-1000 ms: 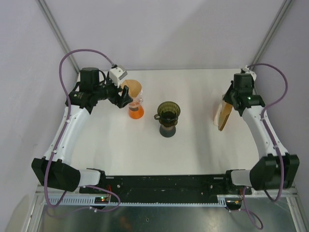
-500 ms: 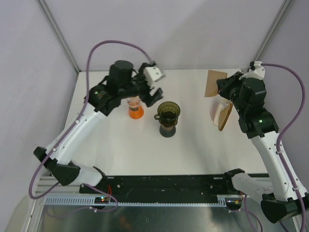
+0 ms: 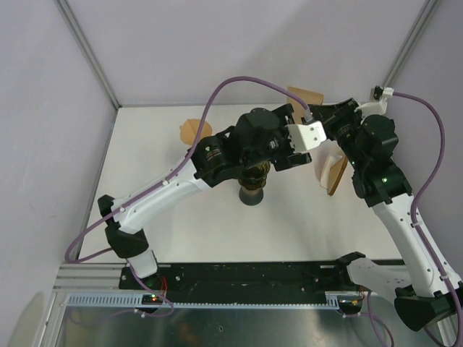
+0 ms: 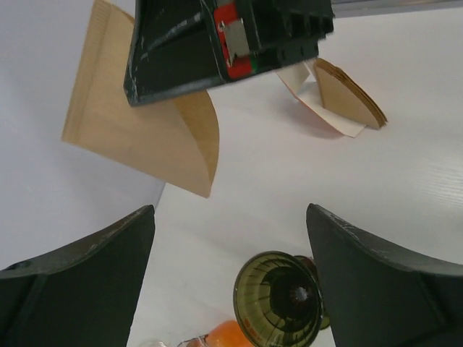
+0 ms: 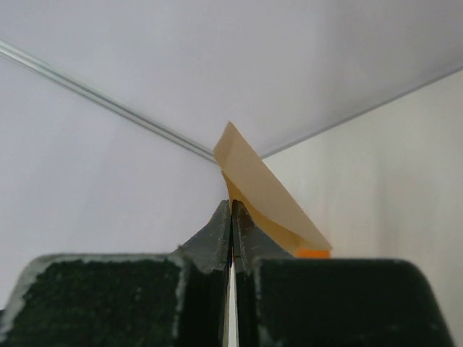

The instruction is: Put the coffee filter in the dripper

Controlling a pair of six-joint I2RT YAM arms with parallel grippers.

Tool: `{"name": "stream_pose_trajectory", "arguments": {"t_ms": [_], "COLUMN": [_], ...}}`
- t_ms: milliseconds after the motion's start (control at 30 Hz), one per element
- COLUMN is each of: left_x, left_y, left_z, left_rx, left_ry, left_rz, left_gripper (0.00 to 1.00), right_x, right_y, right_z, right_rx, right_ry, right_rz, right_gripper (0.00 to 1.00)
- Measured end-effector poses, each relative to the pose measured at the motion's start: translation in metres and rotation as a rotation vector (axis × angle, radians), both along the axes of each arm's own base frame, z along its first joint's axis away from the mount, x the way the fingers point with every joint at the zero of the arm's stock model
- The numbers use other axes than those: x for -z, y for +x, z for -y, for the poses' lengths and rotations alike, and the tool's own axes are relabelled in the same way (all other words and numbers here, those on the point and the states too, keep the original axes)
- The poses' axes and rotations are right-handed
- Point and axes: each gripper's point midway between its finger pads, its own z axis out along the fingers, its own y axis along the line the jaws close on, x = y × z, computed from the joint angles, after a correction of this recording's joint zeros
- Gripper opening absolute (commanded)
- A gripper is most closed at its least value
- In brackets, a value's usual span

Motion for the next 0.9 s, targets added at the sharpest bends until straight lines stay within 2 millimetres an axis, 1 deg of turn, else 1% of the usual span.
{"name": "stream_pose_trajectory", "arguments": {"t_ms": [67, 133, 300, 367, 500, 633, 700, 767, 900], "left_x": [-0.003, -0.008, -0.016, -0.018, -0.024, -0.024, -0.021, -0.016, -0.007], "left_y": [0.001, 0.005, 0.018, 0.024, 0.034, 0.041, 0.043, 0.045, 0.049], "left_z": [0.004, 0.007, 0.008, 0.007, 0.005, 0.005, 0.005, 0.005, 0.005], "left_rx": [-0.017, -0.039, -0.101, -0.126, -0.168, -0.187, -0.192, -0.199, -0.207], "left_ry": [0.005, 0.001, 0.007, 0.013, 0.025, 0.044, 0.059, 0.078, 0.113], "left_rz": [0.024, 0.051, 0.127, 0.158, 0.221, 0.270, 0.284, 0.298, 0.317], "left_gripper": [0.87, 0.82, 0.65, 0.62, 0.59, 0.50, 0.43, 0.33, 0.07], "right_x": [-0.006, -0.011, -0.020, -0.021, -0.020, -0.018, -0.018, -0.017, -0.016], "right_y": [-0.003, -0.006, -0.013, -0.015, -0.016, -0.017, -0.017, -0.018, -0.017], "right_z": [-0.004, -0.007, -0.013, -0.016, -0.019, -0.023, -0.025, -0.027, -0.027], "right_rx": [-0.016, -0.028, -0.059, -0.071, -0.082, -0.092, -0.099, -0.104, -0.105], "right_ry": [0.032, 0.055, 0.095, 0.102, 0.108, 0.116, 0.121, 0.123, 0.125], "right_rz": [0.012, 0.023, 0.045, 0.049, 0.046, 0.043, 0.047, 0.046, 0.047], "right_gripper": [0.00, 0.00, 0.00, 0.00, 0.00, 0.00, 0.00, 0.00, 0.00]}}
